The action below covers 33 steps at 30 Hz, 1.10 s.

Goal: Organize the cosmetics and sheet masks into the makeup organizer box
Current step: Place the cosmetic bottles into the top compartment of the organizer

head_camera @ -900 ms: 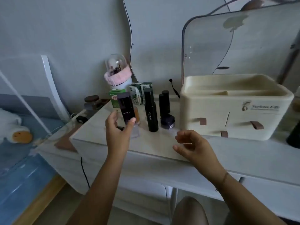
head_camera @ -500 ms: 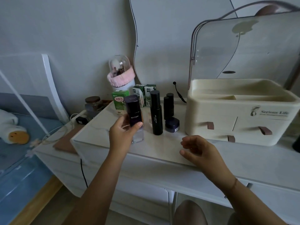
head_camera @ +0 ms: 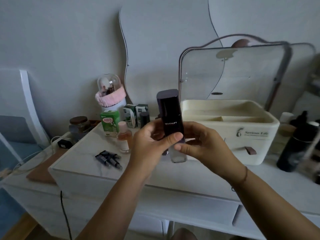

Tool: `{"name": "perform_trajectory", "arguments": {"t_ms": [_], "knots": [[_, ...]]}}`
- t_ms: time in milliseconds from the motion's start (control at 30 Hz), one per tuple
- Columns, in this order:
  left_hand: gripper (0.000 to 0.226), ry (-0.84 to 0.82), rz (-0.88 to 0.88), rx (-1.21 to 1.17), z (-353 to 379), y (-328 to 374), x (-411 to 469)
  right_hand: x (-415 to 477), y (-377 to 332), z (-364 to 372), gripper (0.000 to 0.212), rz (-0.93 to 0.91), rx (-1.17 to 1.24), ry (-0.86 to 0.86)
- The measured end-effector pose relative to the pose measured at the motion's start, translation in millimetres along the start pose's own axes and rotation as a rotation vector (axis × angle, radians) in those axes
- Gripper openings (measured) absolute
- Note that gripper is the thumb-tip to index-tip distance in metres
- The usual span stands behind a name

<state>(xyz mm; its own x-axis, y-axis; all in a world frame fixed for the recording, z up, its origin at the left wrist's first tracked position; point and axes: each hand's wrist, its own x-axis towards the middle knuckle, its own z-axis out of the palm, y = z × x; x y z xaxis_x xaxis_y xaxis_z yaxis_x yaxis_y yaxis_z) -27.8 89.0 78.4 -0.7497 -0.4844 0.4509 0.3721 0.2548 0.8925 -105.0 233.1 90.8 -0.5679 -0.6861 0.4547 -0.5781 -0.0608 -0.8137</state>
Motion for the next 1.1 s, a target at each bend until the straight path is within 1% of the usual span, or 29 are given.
{"name": "perform_trajectory", "arguments": {"t_ms": [33,100,167,200,233,300,333,400,600,733,833,933,1100], "knots": [[0.055,-0.015,0.003,0.000,9,3,5,1,-1,-8,0.050,-0.007,-0.003,0.016],[0.052,-0.027,0.022,-0.004,24,6,16,5,-3,-25,0.049,-0.020,0.029,0.044],[0.057,-0.045,0.051,-0.024,36,7,25,9,-7,-41,0.050,-0.032,0.058,0.075],[0.059,-0.059,0.075,0.006,41,6,28,11,-9,-49,0.052,-0.047,0.051,0.090],[0.059,-0.074,0.104,0.076,44,4,30,15,-11,-56,0.053,-0.064,0.037,0.104],[0.050,-0.113,0.148,0.248,48,-6,33,23,-12,-70,0.056,-0.080,0.006,0.134],[0.047,-0.129,0.148,0.305,49,-14,34,28,-10,-77,0.056,-0.074,-0.015,0.146],[0.047,-0.142,0.128,0.367,51,-27,34,41,-3,-86,0.053,-0.044,-0.082,0.159],[0.046,-0.096,0.186,0.324,52,-41,36,80,27,-97,0.046,0.033,-0.175,0.186],[0.043,-0.102,0.198,0.320,52,-45,36,101,46,-92,0.045,0.159,-0.172,0.162],[0.035,-0.097,0.208,0.325,51,-49,36,115,56,-88,0.040,0.303,-0.098,0.148],[0.033,-0.089,0.220,0.327,51,-52,35,130,58,-87,0.042,0.414,-0.016,0.138],[0.033,-0.094,0.231,0.351,51,-56,35,149,62,-82,0.046,0.481,0.069,0.162]]}}
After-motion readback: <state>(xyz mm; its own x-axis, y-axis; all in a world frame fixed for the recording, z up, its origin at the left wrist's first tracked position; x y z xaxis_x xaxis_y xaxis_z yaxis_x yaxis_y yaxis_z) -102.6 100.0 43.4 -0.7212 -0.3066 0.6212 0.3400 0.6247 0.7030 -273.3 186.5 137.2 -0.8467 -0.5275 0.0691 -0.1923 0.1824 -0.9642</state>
